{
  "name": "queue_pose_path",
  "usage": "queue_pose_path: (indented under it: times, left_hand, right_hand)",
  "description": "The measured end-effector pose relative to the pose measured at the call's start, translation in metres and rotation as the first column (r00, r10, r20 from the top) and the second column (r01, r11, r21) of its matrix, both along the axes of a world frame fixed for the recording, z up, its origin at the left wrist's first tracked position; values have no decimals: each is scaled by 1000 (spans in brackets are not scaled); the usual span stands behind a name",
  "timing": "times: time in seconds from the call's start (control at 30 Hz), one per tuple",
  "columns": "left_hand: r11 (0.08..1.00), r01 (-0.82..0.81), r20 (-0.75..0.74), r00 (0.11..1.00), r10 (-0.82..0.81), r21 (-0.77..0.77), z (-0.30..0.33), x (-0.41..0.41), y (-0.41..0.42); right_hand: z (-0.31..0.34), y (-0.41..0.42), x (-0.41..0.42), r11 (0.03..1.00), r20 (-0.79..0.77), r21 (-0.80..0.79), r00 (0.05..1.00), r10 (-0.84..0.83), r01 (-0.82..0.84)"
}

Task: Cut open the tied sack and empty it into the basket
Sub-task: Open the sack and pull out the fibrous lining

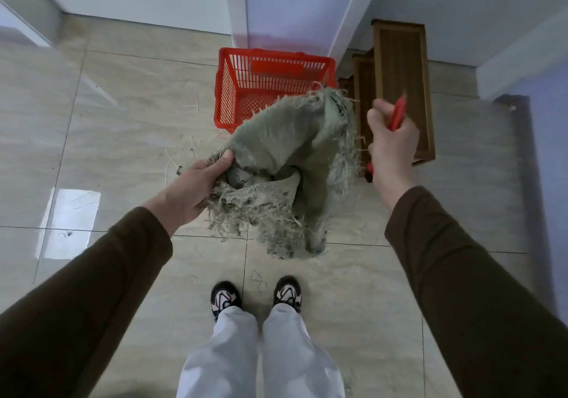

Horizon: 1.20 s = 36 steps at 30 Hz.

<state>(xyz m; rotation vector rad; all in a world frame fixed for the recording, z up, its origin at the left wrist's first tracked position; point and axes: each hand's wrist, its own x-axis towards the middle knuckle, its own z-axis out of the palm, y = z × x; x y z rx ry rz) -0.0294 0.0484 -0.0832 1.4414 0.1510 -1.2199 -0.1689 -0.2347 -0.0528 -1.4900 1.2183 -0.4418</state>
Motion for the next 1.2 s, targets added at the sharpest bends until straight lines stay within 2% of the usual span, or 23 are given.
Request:
queue_pose_path:
  times: [0.07, 0.13, 0.2, 0.27, 0.37, 0.5, 0.53, 0.57, 0.6, 0.63, 0.67, 0.7, 0.73, 0.77, 0.8, 0.83, 0.87, 0.9, 0.93, 1.03, 1.07, 1.13, 1.2]
  left_hand:
    - [995, -76, -86, 994, 70, -64, -1, -3, -3]
    - [980, -146, -173, 977, 121, -137, 1, -7, -9]
    - [960, -206, -253, 955, 156, -187, 1, -13, -12]
    - [938, -281, -354, 914, 197, -205, -1, -19, -12]
    - [867, -466, -428, 830, 358, -177, -6, -15, -3]
    - [679, -732, -447, 625, 640, -52, -18, 20, 19]
    - [713, -701, -393, 655, 645, 2, -19, 25, 20]
    - [775, -621, -255, 735, 629, 121, -20, 26, 19]
    - [812, -522, -88, 824, 559, 261, -21, 22, 17]
    - [785, -484, 126, 871, 475, 387, -22, 16, 16]
    - [739, -533, 390, 836, 385, 413, -21, 9, 13]
    - [768, -557, 623, 732, 275, 315, -14, 0, 7]
    - [874, -447, 757, 634, 159, 190, -5, -9, -2]
    - [968, -217, 809, 588, 24, 129, 3, -18, -14]
    - [984, 59, 811, 560, -172, 168, 8, -26, -25]
    - [901, 307, 768, 478, -426, 308, 10, -31, -35]
    - [755, 450, 694, 335, -638, 477, 8, -35, -44]
    - [637, 493, 614, 235, -754, 593, 6, -37, -51]
    - [603, 483, 572, 230, -787, 635, 6, -37, -57]
    - [803, 316, 609, 530, -591, 505, 8, -24, -73]
    - [836, 274, 598, 596, -535, 475, 11, -16, -78]
    - [891, 217, 590, 684, -430, 398, 24, -2, -81]
    - [939, 142, 611, 726, -315, 314, 40, 8, -82]
  right_hand:
    - [-1, 34, -6, 974, 14, 153, 986, 164, -164]
    - [-13, 70, -6, 877, -110, 367, 921, 373, -311]
    - [-31, 99, -2, 767, -194, 581, 868, 456, -273]
    - [-44, 115, 0, 677, -152, 722, 921, 359, -145]
    - [-46, 111, -3, 710, -73, 686, 955, 287, -160]
    - [-29, 79, -25, 779, -26, 542, 921, 389, -314]
    - [-23, 70, -31, 778, -24, 530, 912, 410, -336]
    - [-18, 63, -36, 780, -31, 516, 902, 431, -355]
    - [-13, 60, -37, 781, -48, 501, 889, 456, -373]
    - [-9, 58, -37, 783, -63, 483, 876, 478, -392]
    - [-9, 58, -36, 783, -72, 471, 867, 493, -407]
    - [-9, 59, -34, 784, -71, 459, 863, 500, -417]
    - [-8, 61, -31, 786, -62, 442, 860, 507, -432]
    - [-7, 64, -27, 786, -51, 423, 854, 517, -451]
    - [-5, 65, -24, 784, -53, 401, 843, 536, -474]
    - [-2, 67, -20, 784, -71, 380, 829, 554, -491]
    - [2, 68, -15, 786, -78, 361, 824, 561, -501]
    - [5, 68, -11, 788, -65, 354, 828, 557, -503]
    - [8, 67, -7, 787, -21, 358, 838, 545, -503]
    - [20, 58, 3, 775, 185, 401, 872, 454, -488]
    - [24, 52, 5, 795, 253, 403, 890, 380, -454]
    - [32, 38, 6, 894, 322, 348, 932, 168, -282]
    - [33, 27, -4, 973, 296, 220, 955, -4, -65]
